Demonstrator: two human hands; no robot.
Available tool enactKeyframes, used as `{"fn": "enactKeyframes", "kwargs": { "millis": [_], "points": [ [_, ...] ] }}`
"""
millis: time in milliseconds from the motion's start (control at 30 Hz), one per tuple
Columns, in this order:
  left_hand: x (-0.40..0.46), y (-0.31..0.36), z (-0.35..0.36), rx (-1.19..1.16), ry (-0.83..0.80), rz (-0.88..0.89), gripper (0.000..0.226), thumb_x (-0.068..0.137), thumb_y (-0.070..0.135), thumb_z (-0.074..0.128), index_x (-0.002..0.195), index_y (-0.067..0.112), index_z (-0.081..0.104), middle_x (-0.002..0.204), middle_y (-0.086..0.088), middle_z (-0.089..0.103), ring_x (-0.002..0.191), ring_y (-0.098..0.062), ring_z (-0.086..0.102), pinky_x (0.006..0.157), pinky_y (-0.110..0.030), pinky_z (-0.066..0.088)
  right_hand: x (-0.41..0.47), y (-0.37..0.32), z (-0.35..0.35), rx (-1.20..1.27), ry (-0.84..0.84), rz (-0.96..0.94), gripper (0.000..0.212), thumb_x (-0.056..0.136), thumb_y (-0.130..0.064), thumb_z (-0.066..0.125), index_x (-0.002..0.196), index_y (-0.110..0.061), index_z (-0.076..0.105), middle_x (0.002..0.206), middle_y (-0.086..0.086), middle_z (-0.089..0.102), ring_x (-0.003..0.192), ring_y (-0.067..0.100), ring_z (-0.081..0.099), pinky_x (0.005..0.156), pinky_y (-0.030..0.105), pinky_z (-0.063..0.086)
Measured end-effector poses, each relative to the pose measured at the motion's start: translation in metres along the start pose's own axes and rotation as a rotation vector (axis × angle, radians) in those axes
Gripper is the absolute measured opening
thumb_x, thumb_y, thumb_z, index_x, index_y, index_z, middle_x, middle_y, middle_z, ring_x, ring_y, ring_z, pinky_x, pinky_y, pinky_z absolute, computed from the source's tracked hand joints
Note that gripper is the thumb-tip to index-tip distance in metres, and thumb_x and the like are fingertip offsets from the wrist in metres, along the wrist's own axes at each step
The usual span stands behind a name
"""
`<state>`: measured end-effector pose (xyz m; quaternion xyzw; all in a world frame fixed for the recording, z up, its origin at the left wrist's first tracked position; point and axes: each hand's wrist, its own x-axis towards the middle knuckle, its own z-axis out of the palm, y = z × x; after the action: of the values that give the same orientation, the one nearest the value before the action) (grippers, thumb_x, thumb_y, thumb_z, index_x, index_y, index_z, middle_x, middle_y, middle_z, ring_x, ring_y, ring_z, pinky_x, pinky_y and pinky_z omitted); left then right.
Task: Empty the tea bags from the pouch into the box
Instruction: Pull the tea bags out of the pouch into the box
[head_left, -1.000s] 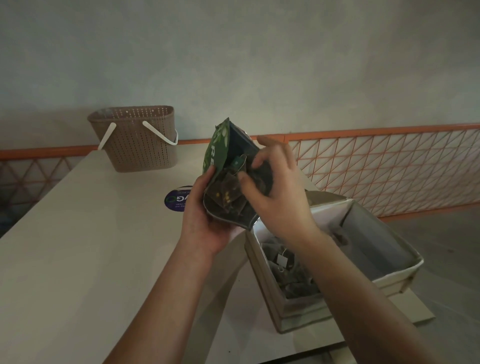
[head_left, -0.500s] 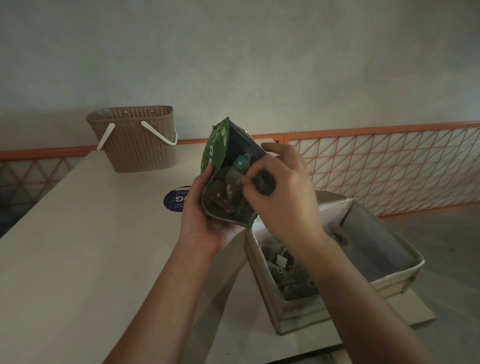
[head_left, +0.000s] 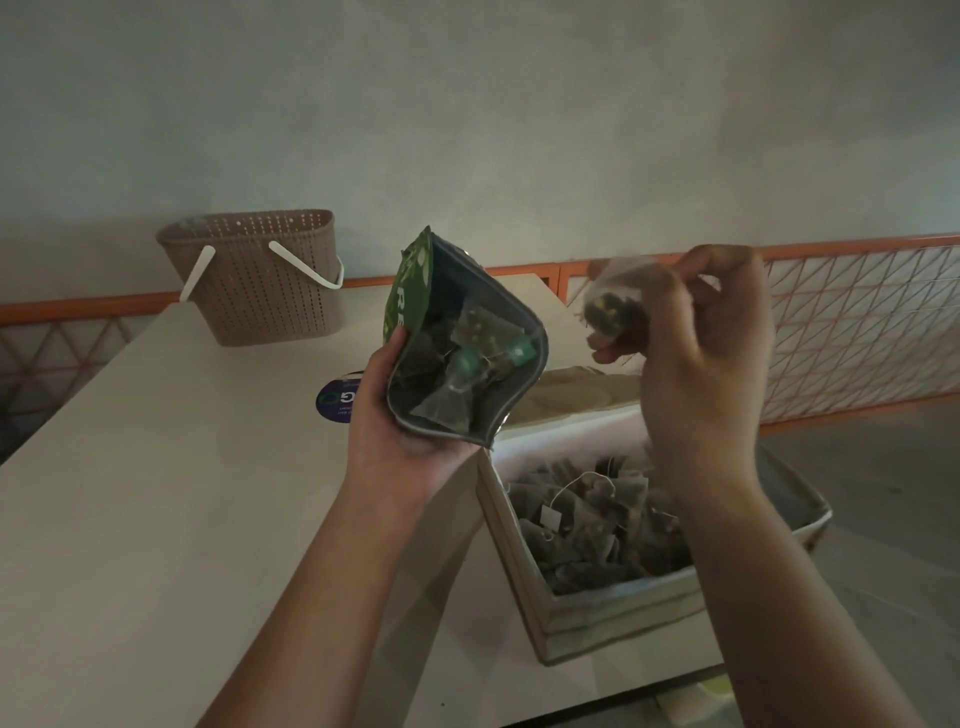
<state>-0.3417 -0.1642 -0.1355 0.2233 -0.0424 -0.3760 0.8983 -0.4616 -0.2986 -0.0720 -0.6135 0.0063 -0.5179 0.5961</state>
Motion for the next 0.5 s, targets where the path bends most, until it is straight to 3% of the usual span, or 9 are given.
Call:
{"fn": "enactKeyframes", "kwargs": {
  "millis": [67, 200, 267, 333, 400, 500],
  "points": [
    [0.0, -0.001, -0.001, 0.021, 0.003, 0.008, 0.05, 0.094, 0.052, 0.056, 0.136, 0.024, 0.064, 0.138, -0.01, 0.064, 0.118, -0.034, 0.064, 0.087, -0.043, 0.058, 0.001, -0.003, -0.006, 0.04, 0.008, 0.013, 0.011, 0.097, 0.003, 0.047, 0.099, -0.008, 0.043, 0.082, 0.032, 0.06, 0.058, 0.03, 0.059, 0.047, 0.031, 0.047],
    [0.001, -0.003, -0.001, 0.055, -0.001, 0.027, 0.052, 0.094, 0.052, 0.054, 0.139, 0.026, 0.062, 0.14, -0.009, 0.064, 0.124, -0.033, 0.061, 0.087, -0.044, 0.058, -0.004, 0.007, -0.018, -0.1, 0.006, 0.057, 0.013, 0.097, -0.005, 0.049, 0.09, -0.016, 0.046, 0.072, 0.014, 0.058, 0.058, 0.022, 0.056, 0.048, 0.027, 0.045],
    [0.001, -0.003, -0.001, 0.069, -0.01, 0.028, 0.055, 0.094, 0.053, 0.053, 0.141, 0.025, 0.06, 0.141, -0.009, 0.062, 0.13, -0.033, 0.058, 0.092, -0.045, 0.057, -0.008, 0.015, -0.023, -0.182, -0.048, 0.116, 0.011, 0.095, -0.006, 0.052, 0.089, -0.015, 0.048, 0.072, 0.015, 0.058, 0.058, 0.019, 0.056, 0.05, 0.021, 0.044],
    [0.001, -0.003, -0.001, 0.075, -0.017, 0.024, 0.057, 0.094, 0.053, 0.053, 0.143, 0.024, 0.057, 0.143, -0.009, 0.061, 0.131, -0.033, 0.058, 0.094, -0.044, 0.055, -0.013, 0.023, -0.026, -0.248, -0.123, 0.152, 0.008, 0.092, -0.007, 0.056, 0.088, -0.011, 0.051, 0.072, 0.02, 0.059, 0.056, 0.023, 0.055, 0.05, 0.02, 0.046],
    [0.0, -0.003, -0.002, 0.068, -0.022, 0.021, 0.058, 0.095, 0.053, 0.053, 0.144, 0.023, 0.056, 0.142, -0.009, 0.061, 0.129, -0.032, 0.059, 0.095, -0.043, 0.055, -0.018, 0.03, -0.03, -0.332, -0.178, 0.174, 0.005, 0.089, -0.01, 0.06, 0.089, -0.011, 0.055, 0.073, 0.015, 0.062, 0.061, 0.026, 0.061, 0.055, 0.024, 0.053],
    [-0.001, -0.003, -0.003, 0.065, -0.032, 0.015, 0.059, 0.095, 0.053, 0.053, 0.146, 0.023, 0.055, 0.144, -0.009, 0.06, 0.131, -0.032, 0.058, 0.093, -0.044, 0.056, -0.024, 0.041, -0.035, -0.465, -0.289, 0.267, 0.005, 0.089, -0.012, 0.064, 0.091, -0.015, 0.06, 0.08, -0.001, 0.067, 0.066, 0.007, 0.063, 0.061, 0.018, 0.052]
  ]
}}
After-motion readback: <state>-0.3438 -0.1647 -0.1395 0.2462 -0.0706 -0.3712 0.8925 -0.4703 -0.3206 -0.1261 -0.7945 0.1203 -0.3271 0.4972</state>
